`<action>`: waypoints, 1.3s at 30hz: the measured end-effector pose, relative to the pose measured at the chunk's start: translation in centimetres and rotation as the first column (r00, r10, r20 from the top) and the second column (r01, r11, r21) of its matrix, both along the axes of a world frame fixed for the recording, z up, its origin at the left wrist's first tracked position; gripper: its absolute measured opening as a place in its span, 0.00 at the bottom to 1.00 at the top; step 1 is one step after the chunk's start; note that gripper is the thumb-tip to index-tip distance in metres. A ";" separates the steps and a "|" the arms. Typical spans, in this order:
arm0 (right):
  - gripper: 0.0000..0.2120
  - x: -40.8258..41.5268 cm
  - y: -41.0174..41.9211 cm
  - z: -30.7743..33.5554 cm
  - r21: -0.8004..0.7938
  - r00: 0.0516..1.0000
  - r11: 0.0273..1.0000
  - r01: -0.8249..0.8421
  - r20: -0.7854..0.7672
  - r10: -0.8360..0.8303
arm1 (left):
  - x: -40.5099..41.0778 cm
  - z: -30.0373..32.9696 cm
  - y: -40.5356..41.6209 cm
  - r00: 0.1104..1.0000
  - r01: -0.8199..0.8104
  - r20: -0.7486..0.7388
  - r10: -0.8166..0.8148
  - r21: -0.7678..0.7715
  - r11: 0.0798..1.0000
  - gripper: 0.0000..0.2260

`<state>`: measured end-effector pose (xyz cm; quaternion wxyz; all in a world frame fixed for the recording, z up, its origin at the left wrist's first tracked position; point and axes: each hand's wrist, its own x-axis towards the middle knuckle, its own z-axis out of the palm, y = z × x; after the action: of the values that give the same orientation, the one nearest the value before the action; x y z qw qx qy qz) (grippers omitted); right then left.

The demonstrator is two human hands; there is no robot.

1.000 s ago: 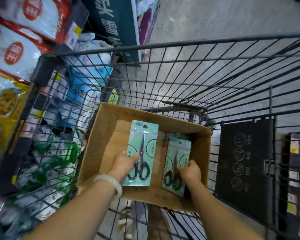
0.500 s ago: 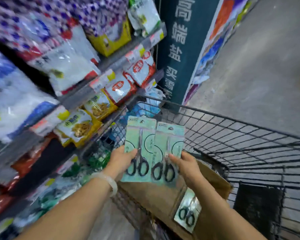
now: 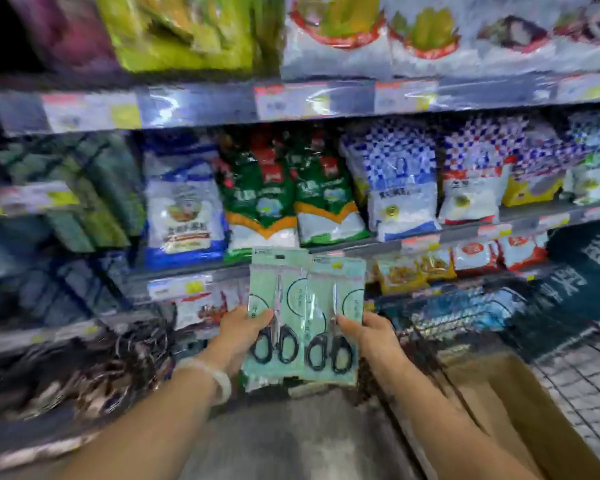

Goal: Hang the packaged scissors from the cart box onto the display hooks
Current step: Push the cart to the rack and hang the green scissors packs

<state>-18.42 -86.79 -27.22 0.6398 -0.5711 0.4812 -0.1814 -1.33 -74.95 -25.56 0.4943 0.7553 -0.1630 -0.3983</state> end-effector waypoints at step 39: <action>0.03 66.4 50.4 6.0 -0.091 0.583 0.583 -0.807 0.029 0.812 | 44.8 4.4 59.5 0.475 -0.873 -0.117 0.872 -0.186 0.451 0.04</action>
<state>48.01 -36.38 -21.27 0.6481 -0.7425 0.1400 0.0946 43.44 -15.49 -21.17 0.7089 0.6713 0.2050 -0.0696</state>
